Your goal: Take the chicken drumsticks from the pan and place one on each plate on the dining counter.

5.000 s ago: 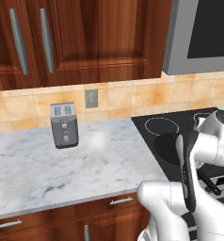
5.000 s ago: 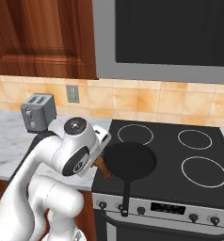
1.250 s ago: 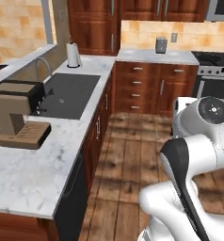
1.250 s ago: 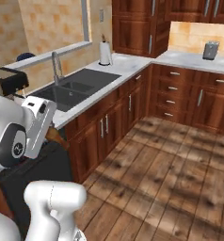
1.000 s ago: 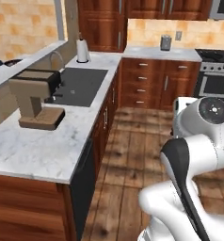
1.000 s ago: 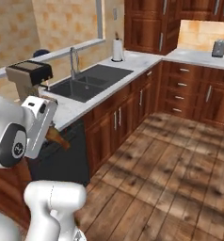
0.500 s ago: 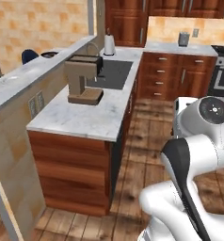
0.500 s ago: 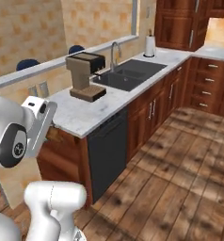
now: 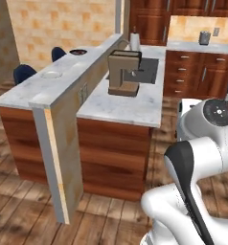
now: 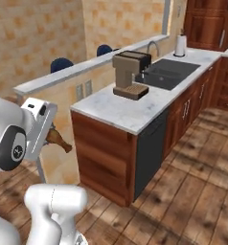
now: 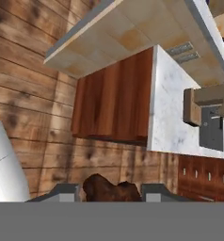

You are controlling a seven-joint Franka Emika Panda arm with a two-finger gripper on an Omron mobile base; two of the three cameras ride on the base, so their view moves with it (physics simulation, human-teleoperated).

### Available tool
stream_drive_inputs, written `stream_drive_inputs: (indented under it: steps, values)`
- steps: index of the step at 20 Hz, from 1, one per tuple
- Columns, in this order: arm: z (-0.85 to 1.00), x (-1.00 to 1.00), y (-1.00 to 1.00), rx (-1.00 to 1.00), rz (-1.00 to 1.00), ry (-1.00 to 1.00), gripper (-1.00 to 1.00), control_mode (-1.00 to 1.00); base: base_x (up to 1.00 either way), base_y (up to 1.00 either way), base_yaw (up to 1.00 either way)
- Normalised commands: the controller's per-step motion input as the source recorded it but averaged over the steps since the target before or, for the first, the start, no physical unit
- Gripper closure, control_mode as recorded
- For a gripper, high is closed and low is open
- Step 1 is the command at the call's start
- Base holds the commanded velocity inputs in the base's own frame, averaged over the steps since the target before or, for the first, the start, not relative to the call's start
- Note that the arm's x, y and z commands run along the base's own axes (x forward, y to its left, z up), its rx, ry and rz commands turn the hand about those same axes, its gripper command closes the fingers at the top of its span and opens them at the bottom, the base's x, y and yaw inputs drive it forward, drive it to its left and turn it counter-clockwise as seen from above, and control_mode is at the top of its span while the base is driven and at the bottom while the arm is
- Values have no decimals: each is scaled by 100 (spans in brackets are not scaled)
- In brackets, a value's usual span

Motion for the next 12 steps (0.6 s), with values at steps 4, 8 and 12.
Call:
stream_drive_inputs:
  steps: [4, 8, 12]
  values:
    - [0, 0, 0, 0, 0, 0, 100, 100, 0, 100, 0]
    - [0, 0, 0, 0, 0, 0, 100, 100, -2, 100, 0]
    - [0, 0, 0, 0, 0, 0, 100, 100, 0, 100, 0]
